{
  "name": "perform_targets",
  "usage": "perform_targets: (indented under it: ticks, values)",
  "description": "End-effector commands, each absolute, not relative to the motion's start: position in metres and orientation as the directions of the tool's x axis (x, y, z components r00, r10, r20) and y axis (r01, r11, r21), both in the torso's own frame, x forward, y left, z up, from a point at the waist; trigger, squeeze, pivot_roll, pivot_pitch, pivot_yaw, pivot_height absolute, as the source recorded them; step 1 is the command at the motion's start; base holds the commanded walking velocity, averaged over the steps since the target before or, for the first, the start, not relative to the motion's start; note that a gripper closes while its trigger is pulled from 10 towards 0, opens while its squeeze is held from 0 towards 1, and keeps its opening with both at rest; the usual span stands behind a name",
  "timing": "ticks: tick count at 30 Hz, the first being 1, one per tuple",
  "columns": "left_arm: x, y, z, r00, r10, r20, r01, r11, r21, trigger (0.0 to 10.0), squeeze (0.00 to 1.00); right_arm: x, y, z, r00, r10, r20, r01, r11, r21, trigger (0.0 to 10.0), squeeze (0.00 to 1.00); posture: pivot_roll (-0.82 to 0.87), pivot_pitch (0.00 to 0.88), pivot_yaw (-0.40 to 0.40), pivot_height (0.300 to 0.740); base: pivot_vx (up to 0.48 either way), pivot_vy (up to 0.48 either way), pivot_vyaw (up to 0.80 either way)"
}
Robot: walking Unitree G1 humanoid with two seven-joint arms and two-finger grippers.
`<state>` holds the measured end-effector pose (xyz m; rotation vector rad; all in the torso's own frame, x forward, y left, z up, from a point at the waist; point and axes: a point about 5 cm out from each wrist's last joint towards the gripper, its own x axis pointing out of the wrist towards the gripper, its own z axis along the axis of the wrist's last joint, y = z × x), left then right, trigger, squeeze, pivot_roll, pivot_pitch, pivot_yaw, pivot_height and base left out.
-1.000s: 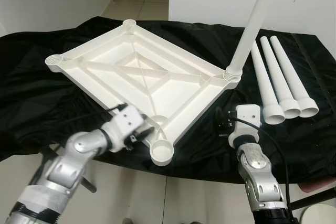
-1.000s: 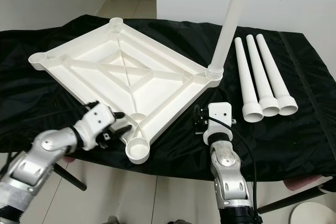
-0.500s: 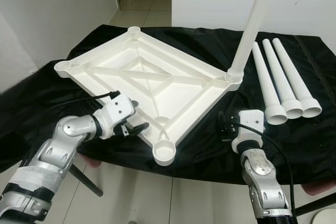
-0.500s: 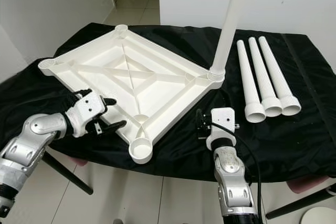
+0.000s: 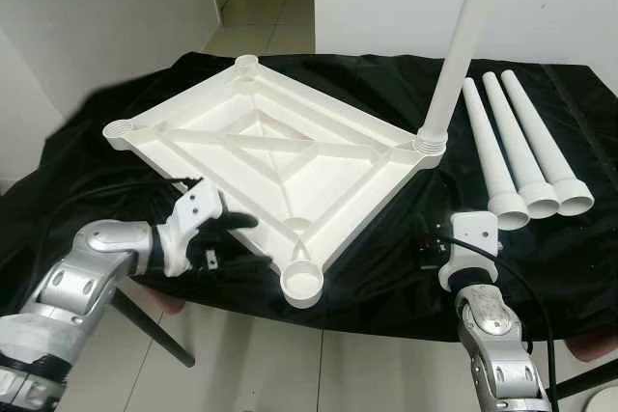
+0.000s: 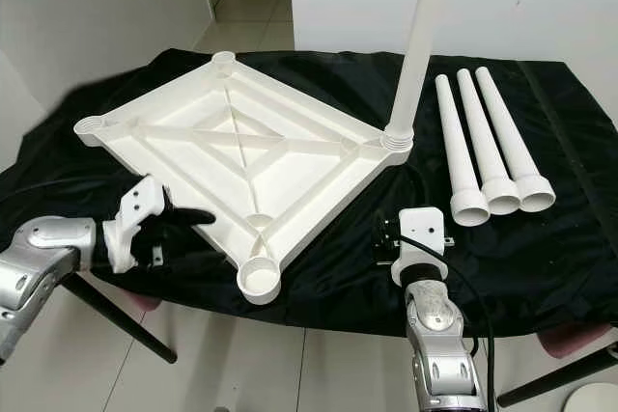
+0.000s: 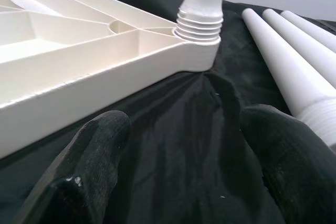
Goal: Building children table
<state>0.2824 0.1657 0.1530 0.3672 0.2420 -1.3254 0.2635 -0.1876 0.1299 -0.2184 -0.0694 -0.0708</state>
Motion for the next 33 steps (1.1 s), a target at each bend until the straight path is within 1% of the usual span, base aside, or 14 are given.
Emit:
perform_targets:
  ticks: [1, 8, 14, 24, 27, 33]
  values:
    - [0.277, 0.168, 0.149, 0.128, -0.901, -0.414, 0.991, 0.098, 0.093, 10.0, 0.00, 0.264, -0.186, 0.131, 0.994, -0.060, 0.086, 0.078, 0.974, -0.211, 10.0, 0.00, -0.06, 0.005, 0.086, 0.740, 0.000, 0.000, 0.00]
    - [0.283, 0.164, 0.146, 0.160, -0.886, -0.436, 0.983, 0.105, 0.147, 10.0, 0.00, 0.267, -0.186, 0.134, 0.992, -0.073, 0.104, 0.094, 0.973, -0.209, 10.0, 0.00, -0.06, 0.000, 0.093, 0.740, 0.000, 0.000, 0.00]
    - [0.287, 0.161, 0.146, 0.156, -0.881, -0.447, 0.981, 0.085, 0.174, 10.0, 0.00, 0.269, -0.188, 0.137, 0.990, -0.078, 0.121, 0.103, 0.971, -0.214, 10.0, 0.00, -0.07, 0.000, 0.102, 0.740, 0.000, 0.000, 0.00]
    - [0.289, 0.156, 0.135, 0.122, -0.872, -0.475, 0.982, 0.036, 0.186, 10.0, 0.00, 0.267, -0.189, 0.137, 0.989, -0.074, 0.125, 0.102, 0.967, -0.232, 10.0, 0.00, -0.09, 0.000, 0.111, 0.740, 0.000, 0.000, 0.00]
    - [0.290, 0.152, 0.129, 0.098, -0.864, -0.494, 0.984, 0.008, 0.180, 10.0, 0.00, 0.267, -0.187, 0.136, 0.991, -0.057, 0.124, 0.087, 0.965, -0.248, 10.0, 0.00, -0.09, 0.000, 0.114, 0.740, 0.000, 0.000, 0.00]
    - [0.292, 0.149, 0.123, 0.087, -0.859, -0.505, 0.983, -0.009, 0.185, 10.0, 0.00, 0.266, -0.186, 0.136, 0.991, -0.048, 0.125, 0.079, 0.962, -0.261, 10.0, 0.00, -0.10, 0.000, 0.121, 0.740, 0.000, 0.000, 0.00]
